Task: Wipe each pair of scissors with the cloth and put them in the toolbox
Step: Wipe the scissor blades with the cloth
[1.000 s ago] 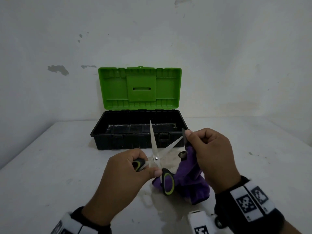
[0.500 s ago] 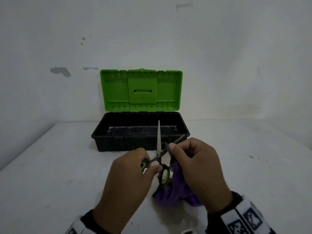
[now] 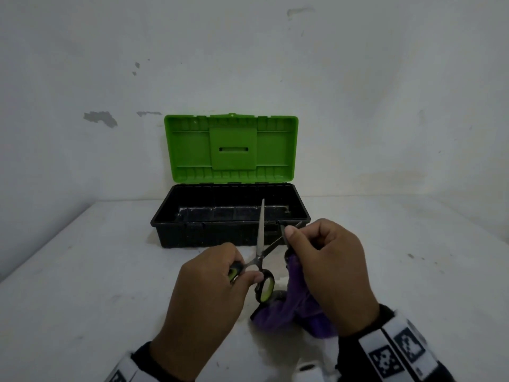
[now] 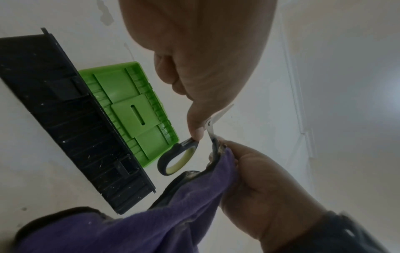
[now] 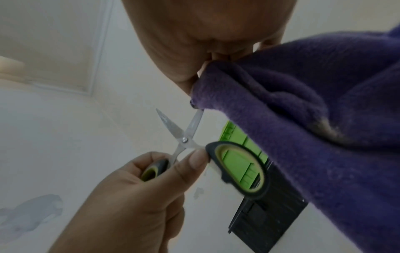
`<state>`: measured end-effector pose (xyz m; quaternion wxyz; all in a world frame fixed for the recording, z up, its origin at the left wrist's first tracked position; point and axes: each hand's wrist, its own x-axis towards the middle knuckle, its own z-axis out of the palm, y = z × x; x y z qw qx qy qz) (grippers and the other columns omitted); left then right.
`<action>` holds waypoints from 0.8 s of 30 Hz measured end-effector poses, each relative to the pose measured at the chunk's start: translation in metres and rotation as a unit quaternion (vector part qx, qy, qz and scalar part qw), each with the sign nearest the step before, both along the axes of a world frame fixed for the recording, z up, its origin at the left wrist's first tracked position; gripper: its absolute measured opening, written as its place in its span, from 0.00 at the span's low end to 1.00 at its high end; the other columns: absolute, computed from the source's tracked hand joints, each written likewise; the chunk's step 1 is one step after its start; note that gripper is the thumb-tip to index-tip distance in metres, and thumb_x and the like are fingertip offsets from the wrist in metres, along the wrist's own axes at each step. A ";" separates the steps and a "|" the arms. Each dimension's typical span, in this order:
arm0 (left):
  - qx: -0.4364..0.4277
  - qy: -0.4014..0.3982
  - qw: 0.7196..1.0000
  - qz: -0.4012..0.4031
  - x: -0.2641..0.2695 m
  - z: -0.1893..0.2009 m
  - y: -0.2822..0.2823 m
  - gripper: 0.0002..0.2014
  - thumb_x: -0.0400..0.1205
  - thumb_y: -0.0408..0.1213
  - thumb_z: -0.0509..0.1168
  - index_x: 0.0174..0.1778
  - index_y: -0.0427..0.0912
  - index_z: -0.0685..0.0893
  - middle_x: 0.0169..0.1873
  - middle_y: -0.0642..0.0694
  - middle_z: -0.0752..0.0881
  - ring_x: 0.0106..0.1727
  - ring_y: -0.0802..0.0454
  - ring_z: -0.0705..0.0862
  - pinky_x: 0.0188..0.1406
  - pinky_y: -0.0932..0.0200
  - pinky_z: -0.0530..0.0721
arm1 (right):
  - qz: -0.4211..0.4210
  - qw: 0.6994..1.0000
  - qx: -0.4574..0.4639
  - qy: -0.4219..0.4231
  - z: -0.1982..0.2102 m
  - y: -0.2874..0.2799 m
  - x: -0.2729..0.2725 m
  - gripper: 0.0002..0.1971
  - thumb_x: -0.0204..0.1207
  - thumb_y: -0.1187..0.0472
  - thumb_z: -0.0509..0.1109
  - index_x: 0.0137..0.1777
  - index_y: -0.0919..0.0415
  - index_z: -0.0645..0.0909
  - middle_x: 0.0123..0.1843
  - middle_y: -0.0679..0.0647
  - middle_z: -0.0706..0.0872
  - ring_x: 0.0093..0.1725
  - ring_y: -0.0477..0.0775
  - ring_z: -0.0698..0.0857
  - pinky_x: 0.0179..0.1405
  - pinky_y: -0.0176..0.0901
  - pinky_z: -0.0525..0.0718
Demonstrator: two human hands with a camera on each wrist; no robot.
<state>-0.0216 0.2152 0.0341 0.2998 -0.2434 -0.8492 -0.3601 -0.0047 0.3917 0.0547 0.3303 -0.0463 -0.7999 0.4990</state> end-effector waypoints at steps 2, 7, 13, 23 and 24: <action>0.001 -0.013 1.000 -0.003 -0.001 0.000 -0.001 0.18 0.63 0.47 0.83 0.29 0.51 0.76 0.20 0.57 0.75 0.21 0.61 0.72 0.26 0.71 0.79 | 0.020 0.999 0.024 -0.007 0.000 -0.005 0.005 0.11 0.76 0.51 0.76 0.34 0.52 0.84 0.29 0.47 0.88 0.31 0.44 0.86 0.33 0.34 0.84; -0.019 -0.004 1.000 -0.009 0.003 0.003 -0.001 0.18 0.62 0.48 0.82 0.29 0.51 0.77 0.20 0.58 0.76 0.19 0.61 0.73 0.16 0.74 0.73 | -0.008 1.000 0.024 0.008 0.000 0.003 0.004 0.12 0.76 0.51 0.77 0.33 0.52 0.84 0.29 0.47 0.88 0.31 0.44 0.86 0.31 0.32 0.82; 0.017 0.010 1.000 -0.020 0.003 0.005 -0.002 0.20 0.62 0.44 0.83 0.29 0.53 0.74 0.21 0.61 0.73 0.22 0.69 0.71 0.36 0.79 0.78 | 0.018 1.000 0.019 0.012 0.002 -0.003 0.010 0.12 0.76 0.52 0.76 0.33 0.53 0.84 0.28 0.48 0.88 0.30 0.44 0.85 0.30 0.31 0.81; 0.033 0.019 0.999 -0.039 0.005 0.009 -0.004 0.14 0.64 0.52 0.76 0.29 0.53 0.75 0.20 0.62 0.72 0.41 0.60 0.81 0.34 0.81 0.76 | 0.003 0.999 0.026 0.027 0.003 0.000 0.009 0.11 0.76 0.52 0.76 0.33 0.53 0.84 0.28 0.47 0.87 0.31 0.44 0.85 0.30 0.30 0.80; 0.028 0.020 0.999 -0.042 0.006 0.010 -0.004 0.14 0.64 0.52 0.75 0.29 0.54 0.75 0.20 0.62 0.71 0.39 0.61 0.80 0.33 0.81 0.75 | -0.012 0.999 0.024 0.029 0.003 0.005 0.006 0.12 0.76 0.51 0.76 0.33 0.53 0.84 0.28 0.47 0.87 0.30 0.44 0.85 0.30 0.31 0.81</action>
